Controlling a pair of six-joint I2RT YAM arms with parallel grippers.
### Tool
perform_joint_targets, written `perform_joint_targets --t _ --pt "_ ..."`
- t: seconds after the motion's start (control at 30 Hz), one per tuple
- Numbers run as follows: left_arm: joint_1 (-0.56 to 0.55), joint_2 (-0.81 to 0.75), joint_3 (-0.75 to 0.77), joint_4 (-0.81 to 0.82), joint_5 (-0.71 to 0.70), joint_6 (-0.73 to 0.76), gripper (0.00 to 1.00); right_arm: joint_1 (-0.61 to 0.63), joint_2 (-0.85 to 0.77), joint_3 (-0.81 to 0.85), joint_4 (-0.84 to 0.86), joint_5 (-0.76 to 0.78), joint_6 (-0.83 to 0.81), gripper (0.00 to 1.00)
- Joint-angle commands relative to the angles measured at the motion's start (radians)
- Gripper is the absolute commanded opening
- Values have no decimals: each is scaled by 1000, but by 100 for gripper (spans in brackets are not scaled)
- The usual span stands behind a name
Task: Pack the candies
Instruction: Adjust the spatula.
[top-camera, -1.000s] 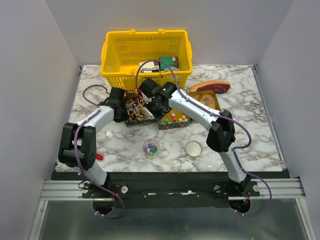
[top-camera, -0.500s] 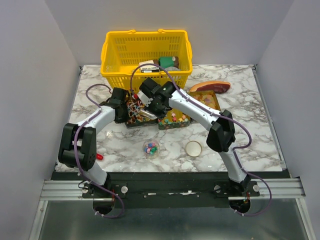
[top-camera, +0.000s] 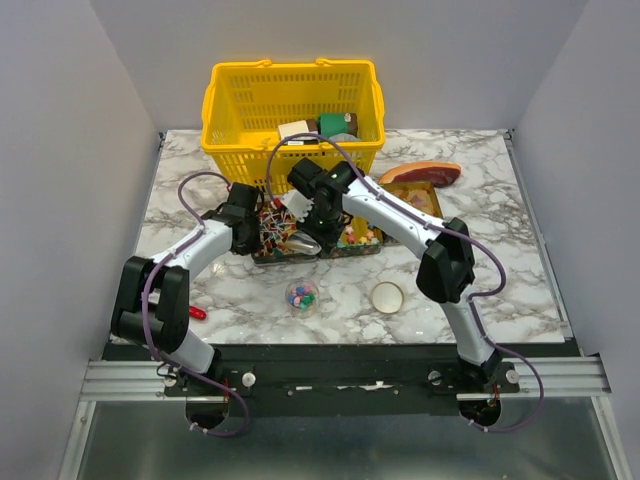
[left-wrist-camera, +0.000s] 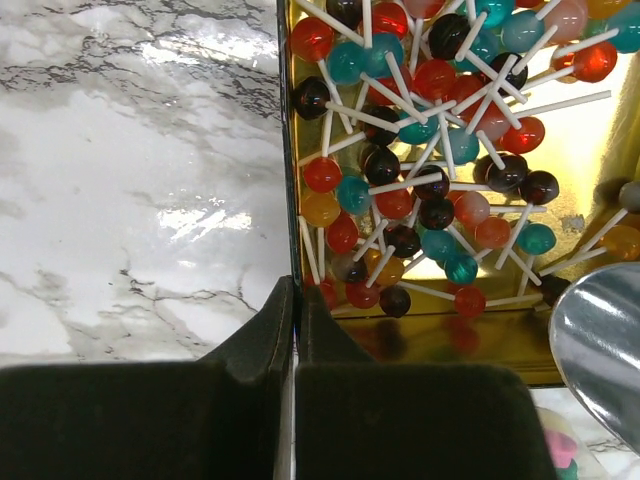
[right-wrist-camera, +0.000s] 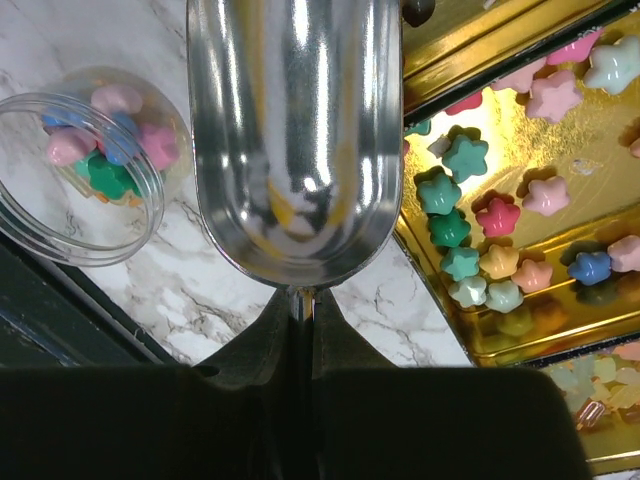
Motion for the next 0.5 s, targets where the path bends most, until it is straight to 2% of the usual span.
perform_joint_targets --t 0.0,0.47 --pt "-24 -27 -1 31 10 38 0 -14 -17 -22 -40 -29 -24 1" --pt "-45 -9 9 41 -29 9 0 -30 146 137 17 69 35 1"
